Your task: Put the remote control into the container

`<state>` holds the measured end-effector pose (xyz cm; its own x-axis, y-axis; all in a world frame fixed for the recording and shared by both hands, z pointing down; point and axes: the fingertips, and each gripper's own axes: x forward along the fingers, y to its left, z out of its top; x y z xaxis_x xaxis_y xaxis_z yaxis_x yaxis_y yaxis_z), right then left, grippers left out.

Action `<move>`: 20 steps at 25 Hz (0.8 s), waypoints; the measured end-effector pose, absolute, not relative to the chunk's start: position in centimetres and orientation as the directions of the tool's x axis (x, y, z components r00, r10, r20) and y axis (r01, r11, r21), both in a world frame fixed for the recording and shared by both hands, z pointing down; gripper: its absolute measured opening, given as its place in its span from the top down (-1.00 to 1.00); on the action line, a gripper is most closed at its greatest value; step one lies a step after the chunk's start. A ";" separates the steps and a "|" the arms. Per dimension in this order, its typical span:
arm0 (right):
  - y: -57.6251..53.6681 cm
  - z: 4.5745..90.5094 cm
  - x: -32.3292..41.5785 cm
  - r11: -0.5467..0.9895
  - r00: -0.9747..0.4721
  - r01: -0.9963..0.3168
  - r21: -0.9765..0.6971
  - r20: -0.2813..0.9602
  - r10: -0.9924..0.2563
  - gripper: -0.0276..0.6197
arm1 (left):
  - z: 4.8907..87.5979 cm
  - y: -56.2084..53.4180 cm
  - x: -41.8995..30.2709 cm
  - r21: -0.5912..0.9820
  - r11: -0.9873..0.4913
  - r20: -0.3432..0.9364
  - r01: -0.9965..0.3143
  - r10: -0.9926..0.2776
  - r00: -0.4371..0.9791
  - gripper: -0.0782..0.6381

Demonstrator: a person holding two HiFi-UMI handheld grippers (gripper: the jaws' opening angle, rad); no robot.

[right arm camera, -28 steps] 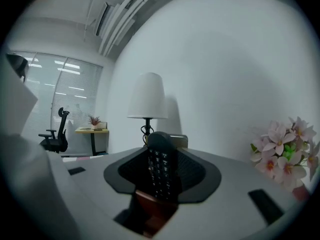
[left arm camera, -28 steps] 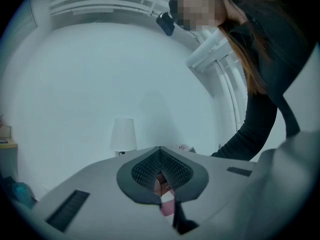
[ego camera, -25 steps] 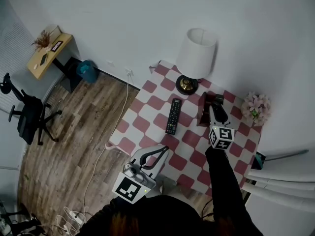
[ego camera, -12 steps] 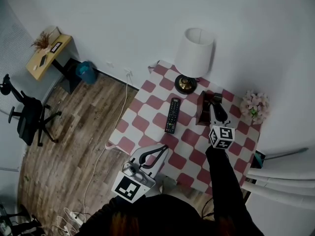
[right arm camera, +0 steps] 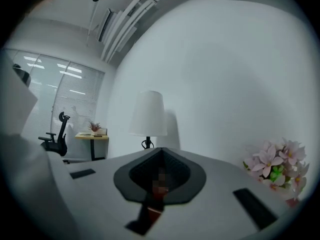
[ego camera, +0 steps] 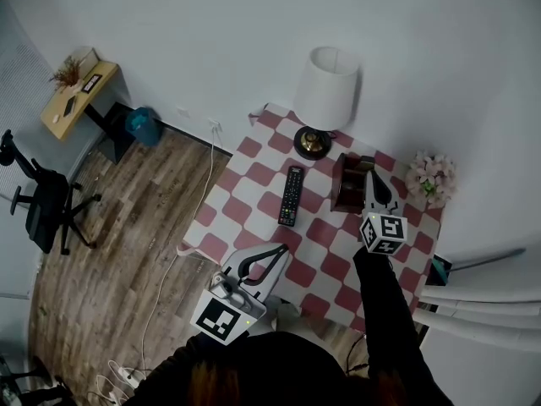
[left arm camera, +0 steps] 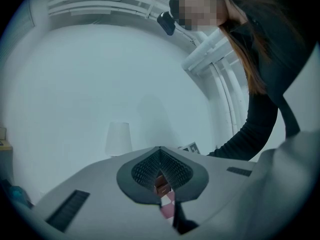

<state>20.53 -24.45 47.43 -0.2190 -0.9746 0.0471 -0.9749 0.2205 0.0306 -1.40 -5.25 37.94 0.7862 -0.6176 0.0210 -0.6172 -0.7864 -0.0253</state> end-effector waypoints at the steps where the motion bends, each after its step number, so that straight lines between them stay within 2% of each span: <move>1: -24.3 47.0 20.6 0.219 -0.218 -0.975 0.030 0.037 -0.975 0.86 | 38.0 -5.2 -1.3 -0.023 -0.787 0.022 -0.616 -0.617 0.787 0.78; 14: -18.5 39.9 21.1 0.189 -0.182 -0.980 -0.060 -0.098 -0.978 0.87 | 37.3 -5.3 -0.9 -0.017 -0.798 -0.013 -0.603 -0.603 0.798 0.78; 20: -14.6 38.3 19.4 0.240 -0.240 -0.971 0.013 -0.099 -0.966 0.87 | 37.2 -5.3 -0.8 -0.013 -0.798 -0.023 -0.603 -0.602 0.798 0.78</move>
<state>19.37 -14.59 38.32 -0.2398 -0.9658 -0.0986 -0.9708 0.2397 0.0132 -0.78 -5.27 37.16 0.7979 -0.6023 -0.0233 -0.6027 -0.7979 -0.0131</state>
